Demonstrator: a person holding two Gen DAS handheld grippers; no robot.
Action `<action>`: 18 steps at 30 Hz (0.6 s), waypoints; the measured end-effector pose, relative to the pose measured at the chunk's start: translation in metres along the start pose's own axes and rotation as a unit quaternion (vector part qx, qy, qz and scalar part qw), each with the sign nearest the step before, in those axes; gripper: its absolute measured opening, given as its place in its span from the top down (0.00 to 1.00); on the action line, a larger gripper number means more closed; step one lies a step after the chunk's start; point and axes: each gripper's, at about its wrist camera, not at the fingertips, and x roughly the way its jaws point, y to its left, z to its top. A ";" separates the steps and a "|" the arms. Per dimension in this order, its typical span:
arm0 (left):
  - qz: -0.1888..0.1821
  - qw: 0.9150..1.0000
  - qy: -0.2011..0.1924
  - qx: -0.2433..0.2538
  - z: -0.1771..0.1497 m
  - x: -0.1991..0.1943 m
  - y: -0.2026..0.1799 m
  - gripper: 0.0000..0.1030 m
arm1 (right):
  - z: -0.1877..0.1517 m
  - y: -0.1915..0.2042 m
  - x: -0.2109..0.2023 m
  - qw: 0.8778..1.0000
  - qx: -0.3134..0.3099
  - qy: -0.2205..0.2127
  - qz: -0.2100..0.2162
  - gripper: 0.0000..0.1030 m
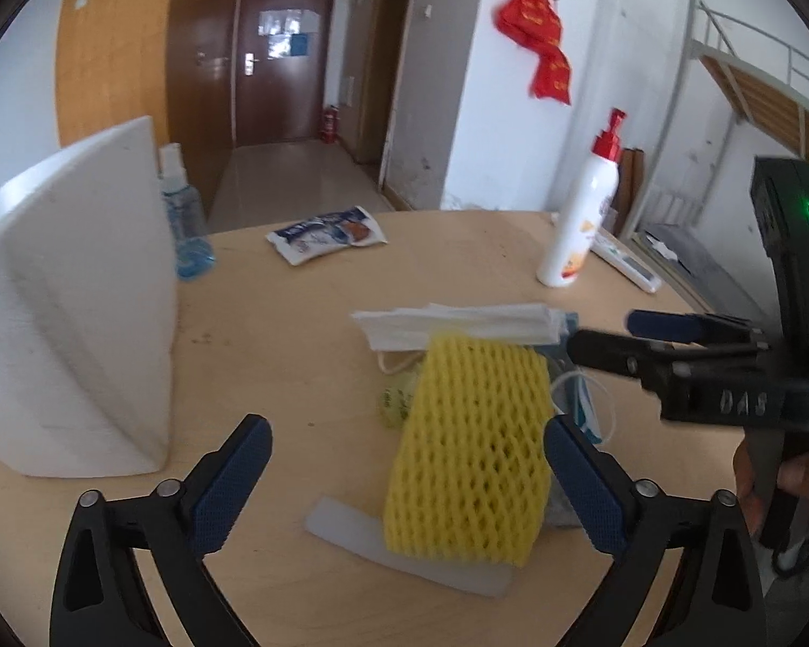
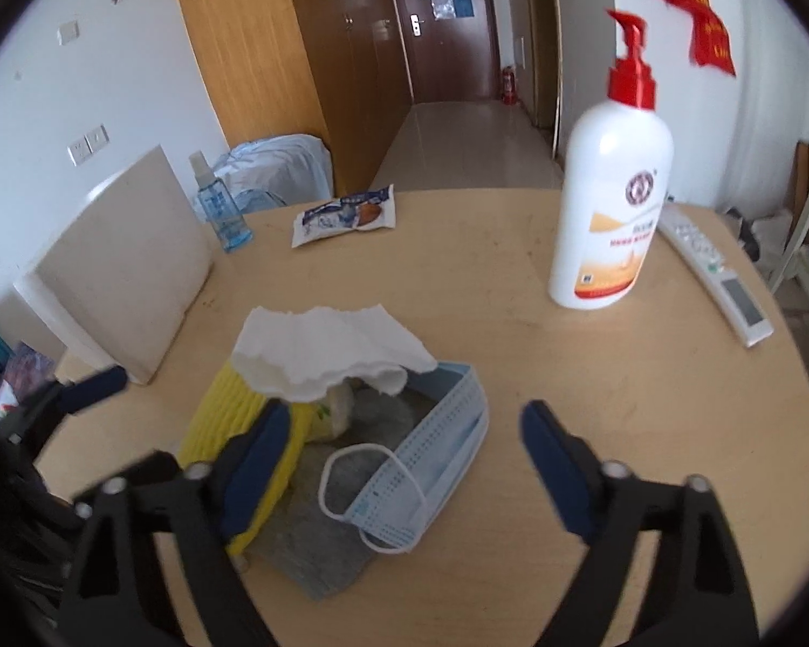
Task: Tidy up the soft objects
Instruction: 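Grasp the yellow foam net with the left tool while the right tool grasps the blue mask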
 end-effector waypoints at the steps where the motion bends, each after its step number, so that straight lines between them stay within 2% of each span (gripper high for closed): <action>1: -0.003 1.000 0.001 0.002 -0.001 0.001 -0.001 0.05 | 0.000 -0.002 -0.001 1.000 0.002 -0.001 -0.003 0.18; 4: -0.015 1.000 0.002 0.013 -0.003 0.002 -0.006 0.06 | -0.002 -0.003 0.001 1.000 0.002 0.005 -0.008 0.18; 6: -0.010 1.000 0.003 0.018 -0.003 0.004 -0.008 0.09 | -0.003 -0.001 0.004 1.000 -0.003 0.010 -0.011 0.18; 9: -0.018 0.999 0.015 0.023 -0.003 0.012 -0.010 0.23 | -0.004 0.001 0.007 1.000 -0.008 0.017 -0.005 0.18; 11: -0.015 0.999 0.025 0.026 -0.004 0.017 -0.012 0.37 | -0.005 0.002 0.010 1.000 -0.010 0.022 -0.006 0.25; 12: -0.014 0.999 0.030 0.027 -0.004 0.021 -0.012 0.41 | -0.006 0.000 0.011 1.000 -0.008 0.024 -0.002 0.33; 13: -0.016 0.999 0.036 0.029 -0.006 0.024 -0.012 0.50 | -0.006 -0.001 0.012 1.000 -0.006 0.026 0.002 0.40; 14: -0.017 0.998 0.042 0.032 -0.006 0.026 -0.013 0.59 | -0.007 -0.002 0.013 1.000 -0.006 0.028 0.002 0.43; 15: -0.016 0.998 0.044 0.034 -0.007 0.028 -0.014 0.62 | -0.007 -0.003 0.014 1.000 -0.006 0.028 -0.001 0.46; 18: -0.018 0.998 0.047 0.038 -0.008 0.030 -0.014 0.77 | -0.008 -0.005 0.016 0.999 -0.002 0.033 -0.009 0.46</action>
